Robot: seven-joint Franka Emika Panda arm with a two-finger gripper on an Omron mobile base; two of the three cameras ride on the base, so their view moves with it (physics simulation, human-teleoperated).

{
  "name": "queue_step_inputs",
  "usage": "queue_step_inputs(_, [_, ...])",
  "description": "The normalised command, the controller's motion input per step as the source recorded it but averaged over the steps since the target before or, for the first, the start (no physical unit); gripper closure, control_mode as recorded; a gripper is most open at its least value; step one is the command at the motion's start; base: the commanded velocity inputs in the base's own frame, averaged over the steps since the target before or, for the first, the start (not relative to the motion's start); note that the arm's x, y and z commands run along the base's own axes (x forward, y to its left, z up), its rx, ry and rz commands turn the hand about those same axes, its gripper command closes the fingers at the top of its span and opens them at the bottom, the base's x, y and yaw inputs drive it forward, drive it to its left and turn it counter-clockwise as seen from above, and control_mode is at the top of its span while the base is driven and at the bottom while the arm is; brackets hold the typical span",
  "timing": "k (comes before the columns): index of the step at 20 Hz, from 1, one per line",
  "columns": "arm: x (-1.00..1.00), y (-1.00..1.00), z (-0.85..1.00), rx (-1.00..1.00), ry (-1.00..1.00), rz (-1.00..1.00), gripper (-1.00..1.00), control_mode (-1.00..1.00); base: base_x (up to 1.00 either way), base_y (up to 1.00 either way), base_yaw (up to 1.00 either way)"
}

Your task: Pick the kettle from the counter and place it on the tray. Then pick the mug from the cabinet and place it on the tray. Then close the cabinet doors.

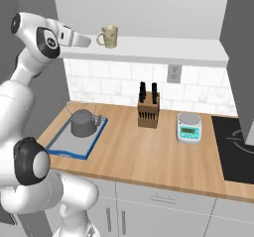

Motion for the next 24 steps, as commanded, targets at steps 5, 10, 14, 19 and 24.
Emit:
queue_step_inputs(5, [0.36,-0.06,0.0,0.02,0.0,0.0,-1.0,-1.0,0.0,0.0,0.0])
queue_step_inputs(10, [0.2,-0.05,0.0,0.0,0.0,0.0,-1.0,-1.0,0.0,0.0,0.0])
queue_step_inputs(14, [0.18,-0.12,-0.02,0.01,0.0,0.0,-1.0,-1.0,0.0,0.0,0.0])
queue_step_inputs(19, [0.21,-0.14,-0.08,0.0,0.0,0.0,-1.0,-1.0,0.0,0.0,0.0])
queue_step_inputs(24, [0.16,-0.16,-0.05,0.02,0.0,0.0,-1.0,-1.0,0.0,0.0,0.0])
